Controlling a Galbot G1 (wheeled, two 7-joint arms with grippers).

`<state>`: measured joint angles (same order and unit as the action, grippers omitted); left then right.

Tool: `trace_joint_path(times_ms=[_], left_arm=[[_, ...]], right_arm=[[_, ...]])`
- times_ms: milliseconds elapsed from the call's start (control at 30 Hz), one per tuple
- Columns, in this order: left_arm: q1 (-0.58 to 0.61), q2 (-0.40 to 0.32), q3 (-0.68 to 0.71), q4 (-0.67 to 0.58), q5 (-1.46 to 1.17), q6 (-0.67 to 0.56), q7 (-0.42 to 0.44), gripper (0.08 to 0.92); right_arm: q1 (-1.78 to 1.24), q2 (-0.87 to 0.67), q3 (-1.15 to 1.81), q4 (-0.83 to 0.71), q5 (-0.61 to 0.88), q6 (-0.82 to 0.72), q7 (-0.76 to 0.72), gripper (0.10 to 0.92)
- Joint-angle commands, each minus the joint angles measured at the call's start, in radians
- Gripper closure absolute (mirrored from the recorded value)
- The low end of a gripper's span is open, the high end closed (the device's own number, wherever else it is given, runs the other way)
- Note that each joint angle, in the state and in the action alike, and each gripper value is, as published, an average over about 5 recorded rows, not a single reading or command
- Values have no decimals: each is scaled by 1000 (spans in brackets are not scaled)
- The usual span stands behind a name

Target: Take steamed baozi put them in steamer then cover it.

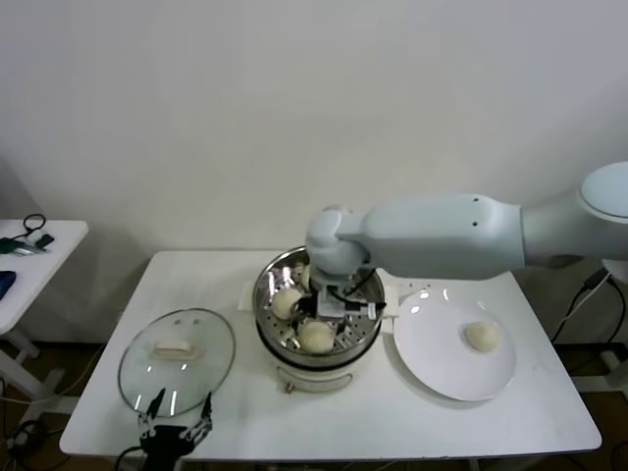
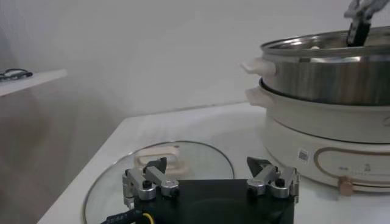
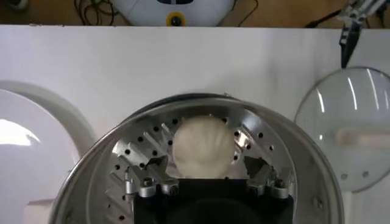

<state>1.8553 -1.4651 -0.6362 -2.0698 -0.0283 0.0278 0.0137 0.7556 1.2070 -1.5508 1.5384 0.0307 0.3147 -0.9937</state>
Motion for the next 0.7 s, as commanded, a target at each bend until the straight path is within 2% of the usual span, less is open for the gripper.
trace_joint_path(times_ms=[33, 133, 267, 367, 500, 700], left_arm=[[0, 1, 1, -2, 1, 2, 1, 177], [-2, 0, 0, -10, 1, 3, 4, 177], [-6, 2, -4, -9, 0, 3, 4, 177], [-8, 4, -2, -9, -1, 0, 5, 177], [-14, -2, 2, -6, -2, -1, 5, 177], [-20, -8, 4, -1, -3, 1, 7, 177]], right_arm=[[212, -148, -30, -41, 295, -37, -106, 202], [301, -255, -93, -126, 445, -117, -173, 202], [325, -407, -198, -231, 511, -264, -188, 203], [265, -509, -229, -282, 469, -353, -178, 203], [104, -610, -163, -324, 351, -388, -155, 203], [-179, -670, 23, -327, 217, -424, -111, 203]])
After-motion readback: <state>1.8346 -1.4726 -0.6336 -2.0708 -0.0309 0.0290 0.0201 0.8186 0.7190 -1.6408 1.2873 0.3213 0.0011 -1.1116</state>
